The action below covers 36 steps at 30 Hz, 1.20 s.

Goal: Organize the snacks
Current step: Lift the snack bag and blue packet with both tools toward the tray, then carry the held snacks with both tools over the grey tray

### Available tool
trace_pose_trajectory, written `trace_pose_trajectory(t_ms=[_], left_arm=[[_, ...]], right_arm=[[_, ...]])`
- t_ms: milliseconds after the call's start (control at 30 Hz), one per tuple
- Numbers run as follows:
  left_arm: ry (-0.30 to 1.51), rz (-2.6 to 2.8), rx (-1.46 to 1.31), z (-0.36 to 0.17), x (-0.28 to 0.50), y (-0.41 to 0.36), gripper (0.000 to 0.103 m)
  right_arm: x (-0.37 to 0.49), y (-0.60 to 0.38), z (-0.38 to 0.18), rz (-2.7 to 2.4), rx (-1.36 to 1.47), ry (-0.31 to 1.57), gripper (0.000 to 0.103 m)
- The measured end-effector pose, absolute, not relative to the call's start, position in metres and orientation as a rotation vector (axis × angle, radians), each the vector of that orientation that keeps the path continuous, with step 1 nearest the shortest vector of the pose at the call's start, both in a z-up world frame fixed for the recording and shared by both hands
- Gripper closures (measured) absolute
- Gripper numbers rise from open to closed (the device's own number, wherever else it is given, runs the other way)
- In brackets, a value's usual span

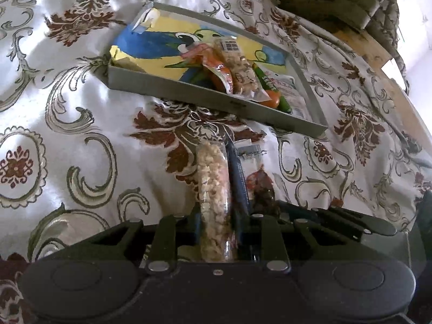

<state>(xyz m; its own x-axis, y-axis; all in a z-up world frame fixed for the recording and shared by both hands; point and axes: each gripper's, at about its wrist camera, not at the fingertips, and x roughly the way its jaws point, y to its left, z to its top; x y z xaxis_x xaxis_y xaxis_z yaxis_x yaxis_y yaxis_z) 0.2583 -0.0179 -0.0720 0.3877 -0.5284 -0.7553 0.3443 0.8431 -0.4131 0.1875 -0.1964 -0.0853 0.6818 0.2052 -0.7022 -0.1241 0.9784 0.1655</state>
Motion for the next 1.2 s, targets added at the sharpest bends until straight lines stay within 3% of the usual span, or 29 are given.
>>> trace_pose_trajectory(t_ms=[200, 467, 600, 1200], left_arm=[[1.012, -0.5, -0.143, -0.061, 0.247, -0.022, 0.081], [0.994, -0.49, -0.096, -0.061, 0.244, -0.025, 0.081], [0.993, -0.488, -0.121, -0.061, 0.244, -0.022, 0.081], [0.866, -0.374, -0.202, -0.026, 0.213, 0.01, 0.082]], right_arm=[[0.178, -0.189, -0.072, 0.212, 0.084, 0.764, 0.088], [0.18, -0.175, -0.083, 0.246, 0.01, 0.802, 0.085], [0.18, -0.183, -0.083, 0.236, 0.052, 0.793, 0.088], [0.141, -0.174, -0.043, 0.229, -0.068, 0.602, 0.091]])
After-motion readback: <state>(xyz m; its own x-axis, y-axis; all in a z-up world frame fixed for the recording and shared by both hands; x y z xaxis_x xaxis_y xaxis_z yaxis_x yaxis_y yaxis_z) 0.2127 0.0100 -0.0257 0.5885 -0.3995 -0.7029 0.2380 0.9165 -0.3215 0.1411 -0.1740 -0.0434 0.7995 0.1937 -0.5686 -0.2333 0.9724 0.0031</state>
